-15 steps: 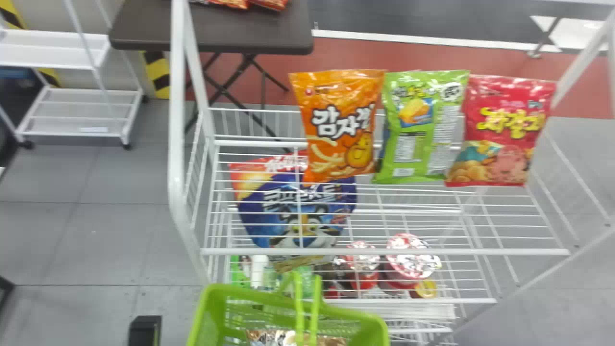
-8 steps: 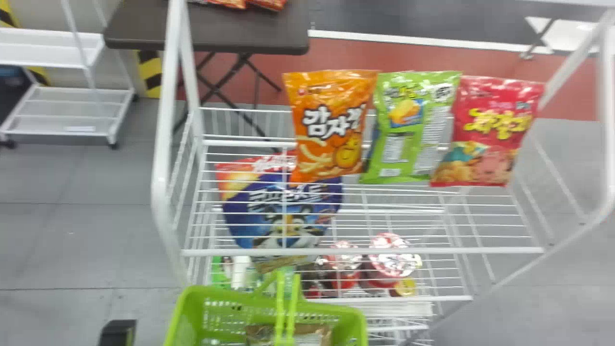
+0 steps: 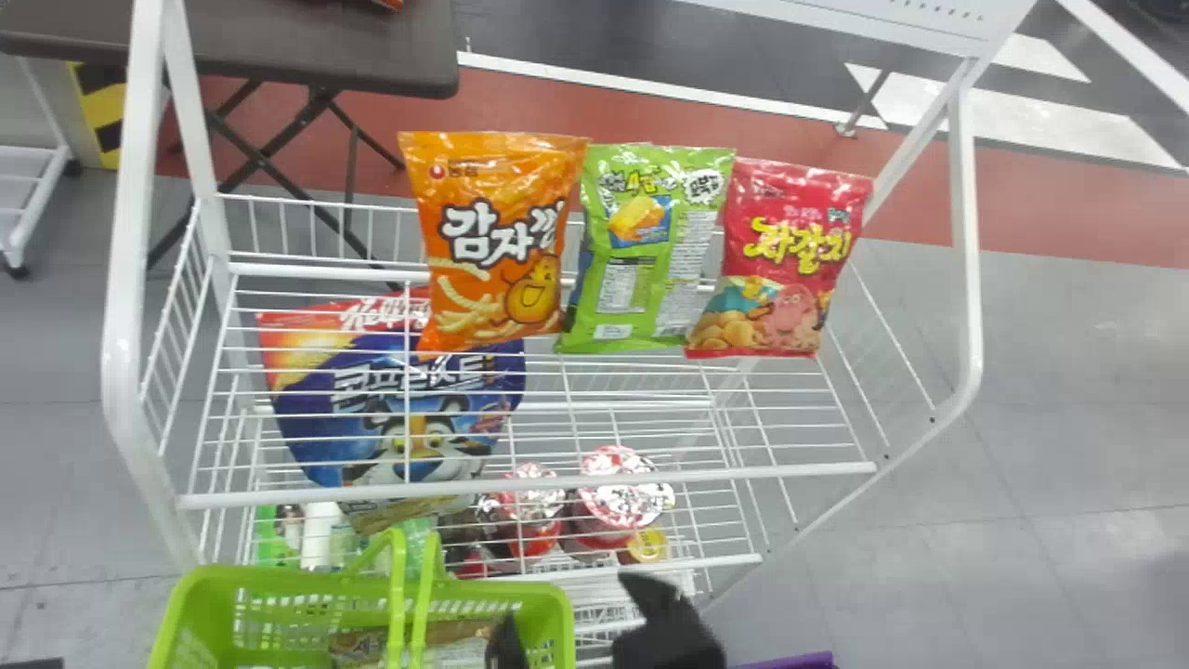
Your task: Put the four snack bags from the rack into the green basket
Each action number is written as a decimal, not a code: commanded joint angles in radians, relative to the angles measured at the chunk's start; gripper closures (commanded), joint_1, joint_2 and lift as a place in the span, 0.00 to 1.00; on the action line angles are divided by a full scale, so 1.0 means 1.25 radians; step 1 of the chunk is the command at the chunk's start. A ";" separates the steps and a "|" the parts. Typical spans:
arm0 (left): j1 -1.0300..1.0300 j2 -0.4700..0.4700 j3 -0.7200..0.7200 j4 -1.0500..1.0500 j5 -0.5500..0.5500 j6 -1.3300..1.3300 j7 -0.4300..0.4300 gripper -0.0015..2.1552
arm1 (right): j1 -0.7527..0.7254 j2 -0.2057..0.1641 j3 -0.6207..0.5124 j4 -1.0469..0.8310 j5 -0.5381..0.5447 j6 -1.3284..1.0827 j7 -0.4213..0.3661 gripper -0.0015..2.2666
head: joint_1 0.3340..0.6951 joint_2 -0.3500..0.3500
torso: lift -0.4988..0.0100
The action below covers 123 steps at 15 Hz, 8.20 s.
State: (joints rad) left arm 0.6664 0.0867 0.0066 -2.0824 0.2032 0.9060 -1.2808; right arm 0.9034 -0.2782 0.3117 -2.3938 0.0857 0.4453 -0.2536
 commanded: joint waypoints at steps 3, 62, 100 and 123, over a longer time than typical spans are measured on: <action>0.008 0.001 -0.014 -0.018 -0.019 0.004 0.004 0.85 | -0.168 0.030 -0.035 0.069 -0.016 -0.168 0.002 0.04 | 1.00 0.03 | 0.97; 0.017 -0.023 -0.005 -0.062 -0.028 0.028 0.034 0.85 | -0.167 0.156 -0.232 0.062 -0.567 0.551 0.349 0.98 | 1.00 0.27 | 0.97; 0.018 -0.010 -0.015 -0.056 -0.032 0.016 0.031 0.85 | -0.731 0.149 -0.300 0.485 -0.126 0.110 0.365 0.13 | 1.00 0.00 | 0.97; 0.038 -0.009 -0.003 -0.055 -0.013 -0.016 0.032 0.85 | -0.180 0.199 -0.541 -0.102 -0.590 0.522 0.441 0.98 | 1.00 0.00 | 0.97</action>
State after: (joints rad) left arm 0.7105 0.0767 0.0020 -2.1515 0.1857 0.8885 -1.2410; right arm 0.6382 -0.0470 -0.3183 -2.5107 -0.5654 0.9776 0.2738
